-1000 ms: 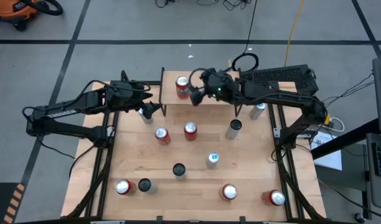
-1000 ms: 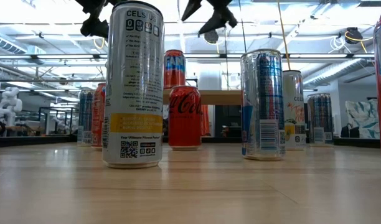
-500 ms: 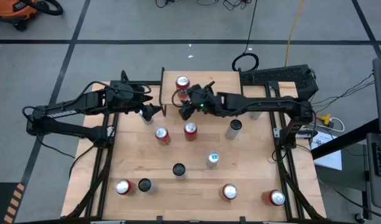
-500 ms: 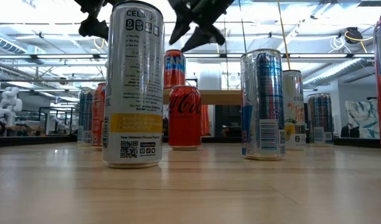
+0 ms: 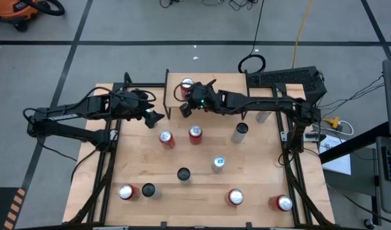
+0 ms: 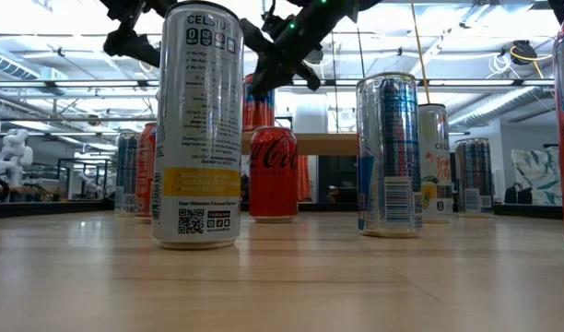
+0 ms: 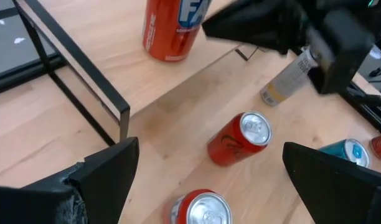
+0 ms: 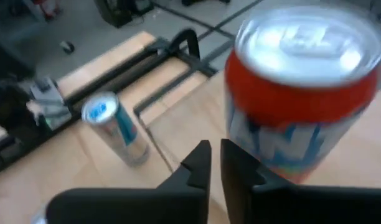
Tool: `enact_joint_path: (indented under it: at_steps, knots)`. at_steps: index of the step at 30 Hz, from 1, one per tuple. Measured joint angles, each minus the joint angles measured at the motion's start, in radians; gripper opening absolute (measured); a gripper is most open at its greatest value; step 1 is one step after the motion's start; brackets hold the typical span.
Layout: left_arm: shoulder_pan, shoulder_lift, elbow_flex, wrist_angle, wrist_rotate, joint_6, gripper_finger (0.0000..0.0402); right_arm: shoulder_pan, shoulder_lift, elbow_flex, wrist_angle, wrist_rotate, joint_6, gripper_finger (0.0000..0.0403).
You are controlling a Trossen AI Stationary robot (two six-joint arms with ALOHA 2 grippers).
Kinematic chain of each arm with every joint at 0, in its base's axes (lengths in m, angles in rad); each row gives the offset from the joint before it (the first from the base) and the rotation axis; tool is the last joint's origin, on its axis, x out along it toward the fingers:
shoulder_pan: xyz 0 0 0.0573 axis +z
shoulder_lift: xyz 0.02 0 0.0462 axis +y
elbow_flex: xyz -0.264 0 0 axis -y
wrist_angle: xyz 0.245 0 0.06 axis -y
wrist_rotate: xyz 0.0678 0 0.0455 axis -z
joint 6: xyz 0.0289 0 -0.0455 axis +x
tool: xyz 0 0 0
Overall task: Place canned beverage on shelf
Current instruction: Put the middle red soda can on the shelf
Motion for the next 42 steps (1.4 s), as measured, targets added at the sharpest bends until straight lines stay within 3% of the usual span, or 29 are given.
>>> enact_joint_path:
  at_steps: [22, 28, 34, 42]
  knots:
    - [0.0, 0.0, 0.0, 0.001, -0.044, 0.001, 0.04, -0.102, 0.0, 0.0, 0.071, -0.002, -0.041, 0.0006]
    - [0.0, 0.0, 0.0, 0.001, -0.044, -0.005, 0.04, -0.08, -0.04, 0.001, 0.042, -0.087, -0.089, 0.0006]
    - [0.0, 0.0, 0.0, 0.001, -0.045, -0.005, 0.04, -0.05, -0.027, -0.001, -0.123, 0.008, -0.08, 0.0006]
    - [0.0, 0.0, 0.0, 0.001, -0.046, -0.005, 0.04, -0.078, 0.0, 0.0, -0.096, 0.107, -0.05, 0.0006]
